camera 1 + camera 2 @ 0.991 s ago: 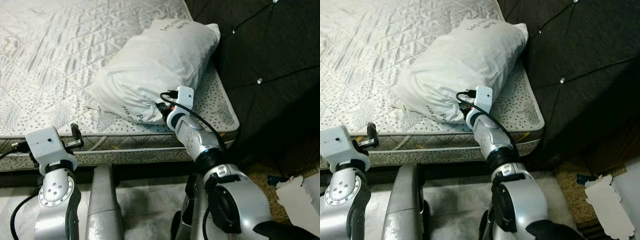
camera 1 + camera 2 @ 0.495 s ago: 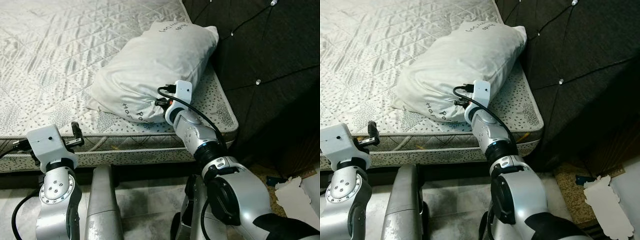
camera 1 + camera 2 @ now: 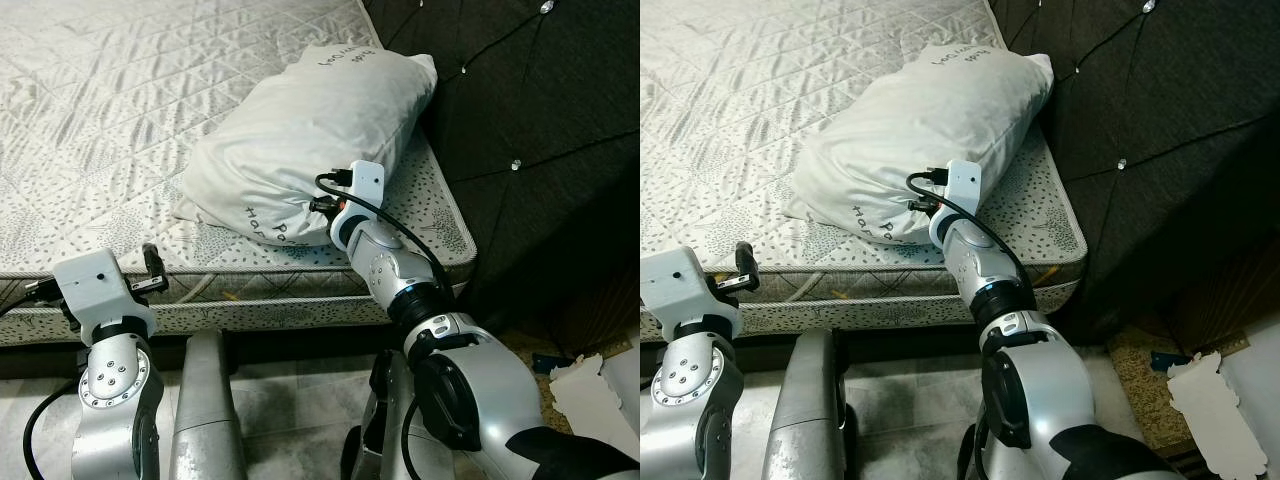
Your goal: Clean up the room
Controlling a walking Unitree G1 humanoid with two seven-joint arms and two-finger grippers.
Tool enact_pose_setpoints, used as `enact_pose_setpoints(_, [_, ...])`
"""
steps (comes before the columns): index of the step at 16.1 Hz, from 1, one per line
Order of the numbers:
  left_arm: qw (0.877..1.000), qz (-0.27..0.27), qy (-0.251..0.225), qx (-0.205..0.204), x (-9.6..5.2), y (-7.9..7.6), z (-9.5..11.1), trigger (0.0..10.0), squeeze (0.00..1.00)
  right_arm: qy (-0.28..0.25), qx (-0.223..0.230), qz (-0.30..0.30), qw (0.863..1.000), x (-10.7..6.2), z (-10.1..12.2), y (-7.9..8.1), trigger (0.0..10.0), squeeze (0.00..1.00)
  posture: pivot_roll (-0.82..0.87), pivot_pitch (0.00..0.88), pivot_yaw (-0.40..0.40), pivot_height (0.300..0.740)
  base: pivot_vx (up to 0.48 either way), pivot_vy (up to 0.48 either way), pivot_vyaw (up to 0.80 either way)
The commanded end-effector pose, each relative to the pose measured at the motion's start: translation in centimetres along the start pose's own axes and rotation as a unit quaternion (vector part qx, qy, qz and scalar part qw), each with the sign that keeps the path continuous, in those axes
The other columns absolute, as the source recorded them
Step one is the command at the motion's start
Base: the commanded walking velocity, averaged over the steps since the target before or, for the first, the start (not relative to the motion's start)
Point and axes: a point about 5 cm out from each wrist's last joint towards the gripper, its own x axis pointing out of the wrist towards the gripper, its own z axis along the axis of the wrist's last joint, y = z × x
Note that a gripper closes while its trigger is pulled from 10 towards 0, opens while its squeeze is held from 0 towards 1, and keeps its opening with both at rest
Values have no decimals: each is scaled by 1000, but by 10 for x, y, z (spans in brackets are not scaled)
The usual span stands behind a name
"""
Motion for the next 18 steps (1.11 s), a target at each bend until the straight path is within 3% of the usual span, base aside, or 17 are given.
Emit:
enact_pose_setpoints(1, [1000,4,-2,0,0,0,0,10000,0,-30,-3,-5,1000,1,16,-2,0,0,108,32,-100,539,0,0,0])
enact_pose_setpoints(4, [1000,5,-3,-1,1,0,0,10000,0,-36,-8,-12,999,1,22,-7,0,0,108,29,-101,539,0,0,0])
enact_pose_setpoints(6, [1000,1,-6,-2,7,-1,0,10000,0,-66,-108,-66,990,-16,64,-80,0,0,89,9,-96,539,0,0,0])
enact_pose_setpoints(9, [1000,3,-5,-1,8,0,0,10000,0,-37,-144,-59,987,-19,60,-90,0,0,88,6,-98,539,0,0,0])
enact_pose_setpoints(11, [1000,4,-4,-2,8,1,-1,10000,0,-58,-163,-93,980,-25,82,-103,0,0,86,4,-100,539,0,0,0])
enact_pose_setpoints(12, [1000,4,-5,-3,9,0,-1,10000,0,-84,-180,-134,971,-34,104,-119,0,0,82,3,-101,539,0,0,0])
enact_pose_setpoints(13, [1000,4,-5,-3,9,0,-1,10000,0,-88,-182,-142,969,-36,108,-122,0,0,82,3,-101,539,0,0,0])
enact_pose_setpoints(15, [1000,5,-5,-1,9,2,-2,10000,0,-122,-183,-198,955,-53,134,-145,0,0,82,0,-92,539,0,0,0])
enact_pose_setpoints(18, [1000,5,-6,2,11,3,-1,10000,0,-145,-176,-231,946,-64,149,-157,0,0,81,0,-85,539,0,0,0])
